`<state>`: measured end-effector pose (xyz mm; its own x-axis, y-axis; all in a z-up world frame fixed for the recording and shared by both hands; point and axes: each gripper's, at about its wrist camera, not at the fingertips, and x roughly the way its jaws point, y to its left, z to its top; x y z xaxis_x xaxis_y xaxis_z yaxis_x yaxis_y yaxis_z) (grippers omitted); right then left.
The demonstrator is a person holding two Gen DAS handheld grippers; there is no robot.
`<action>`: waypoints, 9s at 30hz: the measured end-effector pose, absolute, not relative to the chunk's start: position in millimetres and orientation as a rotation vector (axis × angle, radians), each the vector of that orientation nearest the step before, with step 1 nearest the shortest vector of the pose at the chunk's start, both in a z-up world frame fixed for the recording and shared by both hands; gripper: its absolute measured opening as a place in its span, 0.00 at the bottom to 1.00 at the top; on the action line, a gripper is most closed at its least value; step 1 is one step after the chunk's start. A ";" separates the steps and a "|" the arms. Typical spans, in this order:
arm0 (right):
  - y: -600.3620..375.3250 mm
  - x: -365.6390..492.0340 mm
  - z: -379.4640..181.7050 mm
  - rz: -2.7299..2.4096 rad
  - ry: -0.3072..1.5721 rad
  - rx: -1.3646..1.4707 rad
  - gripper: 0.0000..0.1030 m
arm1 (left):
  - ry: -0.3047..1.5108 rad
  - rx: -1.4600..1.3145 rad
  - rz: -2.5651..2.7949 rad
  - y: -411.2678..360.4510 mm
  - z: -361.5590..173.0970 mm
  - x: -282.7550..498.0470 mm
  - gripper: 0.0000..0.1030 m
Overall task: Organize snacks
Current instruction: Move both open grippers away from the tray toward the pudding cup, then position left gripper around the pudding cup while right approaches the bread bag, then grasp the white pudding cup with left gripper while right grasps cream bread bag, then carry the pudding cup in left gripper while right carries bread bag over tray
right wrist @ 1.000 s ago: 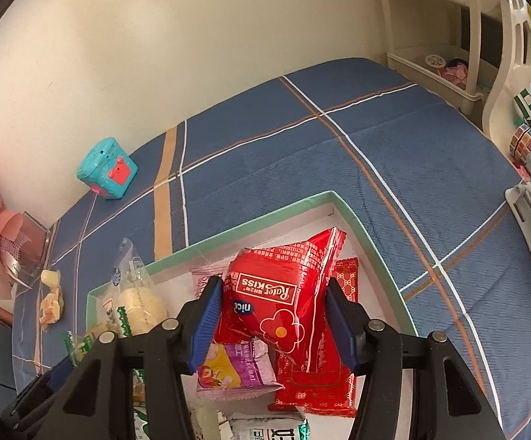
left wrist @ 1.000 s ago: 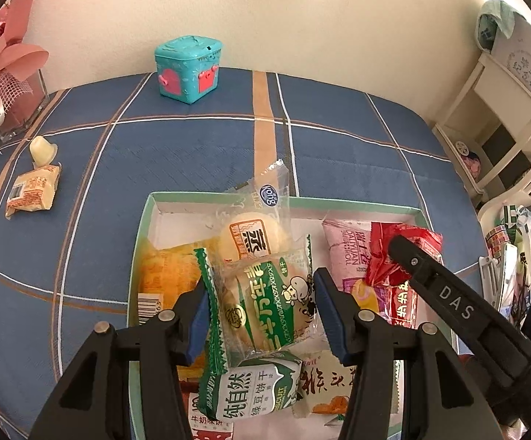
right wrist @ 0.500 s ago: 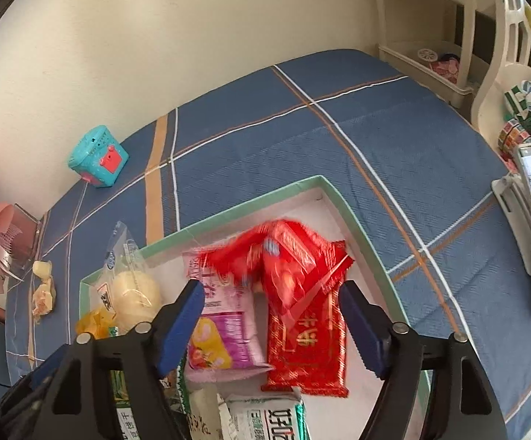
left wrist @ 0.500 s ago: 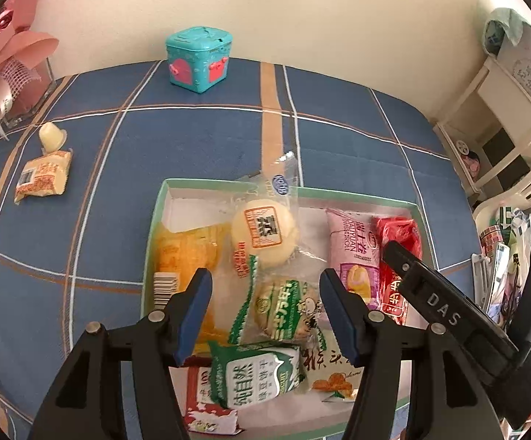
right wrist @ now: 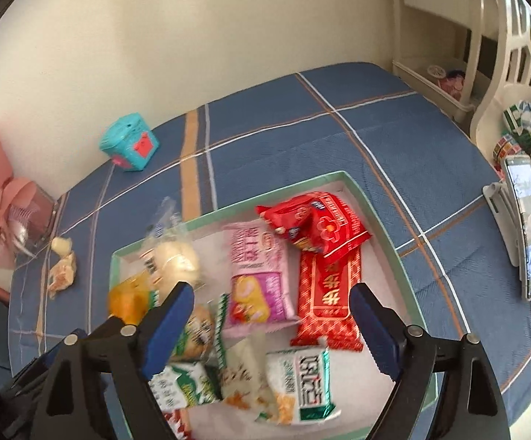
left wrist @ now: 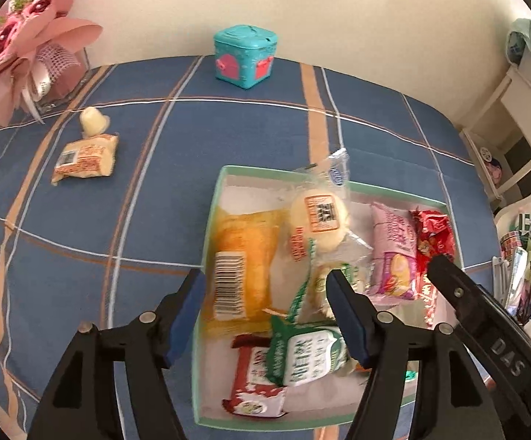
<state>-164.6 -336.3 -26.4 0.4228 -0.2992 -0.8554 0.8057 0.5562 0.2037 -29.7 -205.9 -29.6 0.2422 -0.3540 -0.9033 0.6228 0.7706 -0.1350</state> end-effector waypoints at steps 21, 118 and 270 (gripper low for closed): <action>-280.3 -177.2 -12.0 -0.729 0.945 0.593 0.86 | 1.068 0.298 -0.590 -150.0 -7.4 -16.9 0.81; -197.6 130.7 -72.8 -0.288 0.941 0.329 1.00 | 1.107 0.105 -0.460 -27.5 -75.1 254.3 0.93; -258.5 132.9 -103.1 -0.320 1.069 0.249 0.37 | 1.117 0.287 -0.581 -115.4 -113.8 289.6 0.43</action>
<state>132.9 -258.5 -103.1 0.4427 -0.1349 -0.8864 0.3737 0.9264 0.0457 289.6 -115.4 -113.8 0.3115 -0.2935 -0.9038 0.5715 0.8177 -0.0686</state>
